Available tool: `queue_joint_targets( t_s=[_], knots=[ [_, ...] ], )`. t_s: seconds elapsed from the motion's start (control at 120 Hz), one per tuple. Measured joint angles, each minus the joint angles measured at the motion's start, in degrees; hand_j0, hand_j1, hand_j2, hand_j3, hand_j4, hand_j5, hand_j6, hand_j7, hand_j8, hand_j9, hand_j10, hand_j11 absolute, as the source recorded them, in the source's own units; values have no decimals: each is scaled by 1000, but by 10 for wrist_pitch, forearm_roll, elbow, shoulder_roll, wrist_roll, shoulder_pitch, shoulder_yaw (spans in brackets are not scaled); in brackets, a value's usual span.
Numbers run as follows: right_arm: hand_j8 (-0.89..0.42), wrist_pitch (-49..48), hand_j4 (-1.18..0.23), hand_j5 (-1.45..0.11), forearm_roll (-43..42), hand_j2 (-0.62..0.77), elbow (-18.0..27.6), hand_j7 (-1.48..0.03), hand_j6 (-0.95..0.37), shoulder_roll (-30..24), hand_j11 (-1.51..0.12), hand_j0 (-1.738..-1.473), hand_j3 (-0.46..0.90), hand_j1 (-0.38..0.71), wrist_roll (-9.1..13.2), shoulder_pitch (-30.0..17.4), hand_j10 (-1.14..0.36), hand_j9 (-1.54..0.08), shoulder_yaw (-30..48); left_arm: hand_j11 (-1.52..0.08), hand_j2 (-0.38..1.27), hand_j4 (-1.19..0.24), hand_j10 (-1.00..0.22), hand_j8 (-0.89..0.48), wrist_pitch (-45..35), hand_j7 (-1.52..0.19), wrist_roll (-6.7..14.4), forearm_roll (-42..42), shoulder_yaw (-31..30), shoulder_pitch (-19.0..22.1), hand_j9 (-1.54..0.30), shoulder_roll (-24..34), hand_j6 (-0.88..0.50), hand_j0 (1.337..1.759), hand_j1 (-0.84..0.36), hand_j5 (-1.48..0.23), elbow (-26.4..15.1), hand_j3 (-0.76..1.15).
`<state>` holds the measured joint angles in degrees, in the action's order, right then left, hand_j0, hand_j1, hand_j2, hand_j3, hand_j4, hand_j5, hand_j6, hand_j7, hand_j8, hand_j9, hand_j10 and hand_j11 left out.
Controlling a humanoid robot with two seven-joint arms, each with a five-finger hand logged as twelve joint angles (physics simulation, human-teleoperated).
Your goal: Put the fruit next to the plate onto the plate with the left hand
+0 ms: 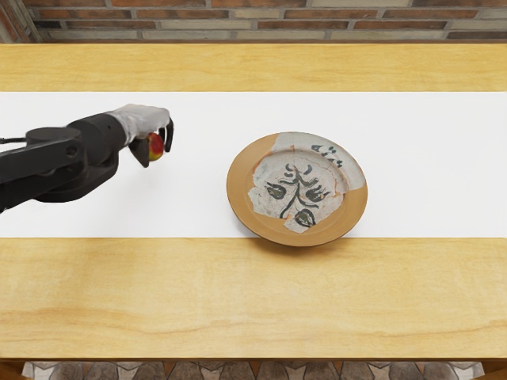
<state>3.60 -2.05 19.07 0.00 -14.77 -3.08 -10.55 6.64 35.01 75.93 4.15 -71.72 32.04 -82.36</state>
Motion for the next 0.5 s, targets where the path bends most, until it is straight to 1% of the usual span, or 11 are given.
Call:
queue_joint_targets(
  t_s=[0.075,0.167,0.325,0.5],
  knots=[
    [-16,0,-16,-22,0,-4,0,-22,-16,0,-22,-1658,0,-329,0,0,-17,-22,0,-1013,236,-733,-636,-378,0,-996,0,-4,11,-4,-1015,-32,-396,1650,-307,-1029,0,0],
    [-16,0,-16,-22,0,-4,0,-22,-16,0,-22,-1658,0,-329,0,0,-17,-22,0,-1012,238,-730,-628,-373,-1,-997,0,-8,24,-5,-1013,-51,-393,1651,-318,-1033,0,0],
    [-16,0,-16,-22,0,-4,0,-22,-16,0,-22,-1658,0,-329,0,0,-17,-22,0,-1011,251,-724,-624,-367,-1,-998,0,-10,57,-4,-1011,-110,-386,1652,-327,-1041,0,0],
    [-16,0,-16,-22,0,-4,0,-22,-16,0,-22,-1658,0,-329,0,0,-17,-22,0,-1007,252,-720,-633,-374,-1,-995,0,-13,86,-4,-1007,-169,-386,1652,-311,-1047,0,0]
  ],
)
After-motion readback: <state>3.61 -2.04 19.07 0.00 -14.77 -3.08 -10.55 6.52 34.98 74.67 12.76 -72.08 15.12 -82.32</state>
